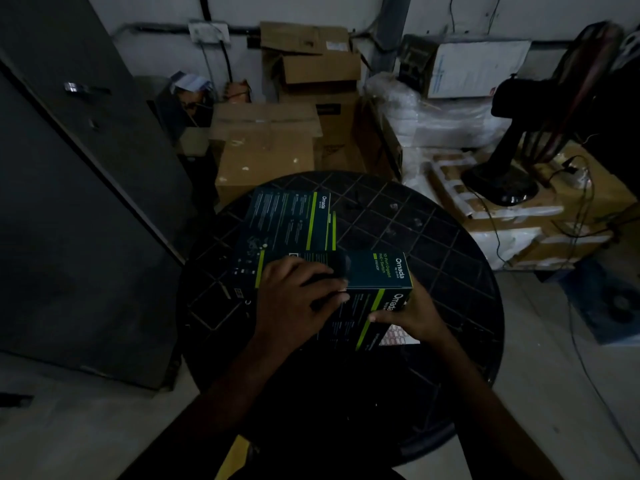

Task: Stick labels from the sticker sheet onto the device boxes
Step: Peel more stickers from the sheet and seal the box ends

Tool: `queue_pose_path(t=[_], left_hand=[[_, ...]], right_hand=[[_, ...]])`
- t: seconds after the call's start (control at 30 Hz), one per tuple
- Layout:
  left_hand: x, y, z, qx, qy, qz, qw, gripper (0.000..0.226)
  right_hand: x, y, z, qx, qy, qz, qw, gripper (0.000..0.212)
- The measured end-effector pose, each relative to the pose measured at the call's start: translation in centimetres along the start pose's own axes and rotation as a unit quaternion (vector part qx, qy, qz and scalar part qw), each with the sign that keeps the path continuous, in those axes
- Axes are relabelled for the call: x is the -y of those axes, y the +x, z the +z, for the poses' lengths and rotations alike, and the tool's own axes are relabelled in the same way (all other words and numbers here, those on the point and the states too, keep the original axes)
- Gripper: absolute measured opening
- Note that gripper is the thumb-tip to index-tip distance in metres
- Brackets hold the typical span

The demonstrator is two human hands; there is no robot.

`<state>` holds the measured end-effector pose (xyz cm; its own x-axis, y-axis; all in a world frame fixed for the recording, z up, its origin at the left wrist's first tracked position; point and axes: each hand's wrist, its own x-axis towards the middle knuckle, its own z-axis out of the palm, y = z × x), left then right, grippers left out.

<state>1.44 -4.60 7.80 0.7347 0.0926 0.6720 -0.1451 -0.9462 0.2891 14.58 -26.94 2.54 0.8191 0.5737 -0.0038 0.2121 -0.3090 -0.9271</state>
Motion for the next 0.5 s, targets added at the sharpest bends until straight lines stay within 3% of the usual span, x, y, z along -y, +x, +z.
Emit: queue_pose_path(t=[0.23, 0.4, 0.5], left_hand=[[-0.5, -0.4, 1.2, -0.039, 0.042, 0.005, 0.998, 0.006], [0.1, 1.0, 1.2, -0.038, 0.023, 0.005, 0.999, 0.008], [0.9, 1.5, 0.1, 0.011, 0.014, 0.007, 1.0, 0.031]], right_hand=[[-0.1, 0.1, 0.0, -0.008, -0.006, 0.022, 1.0, 0.097], [0.1, 0.7, 0.3, 0.043, -0.025, 0.032, 0.998, 0.099], [0.9, 0.3, 0.7, 0.03, -0.047, -0.003, 0.998, 0.096]])
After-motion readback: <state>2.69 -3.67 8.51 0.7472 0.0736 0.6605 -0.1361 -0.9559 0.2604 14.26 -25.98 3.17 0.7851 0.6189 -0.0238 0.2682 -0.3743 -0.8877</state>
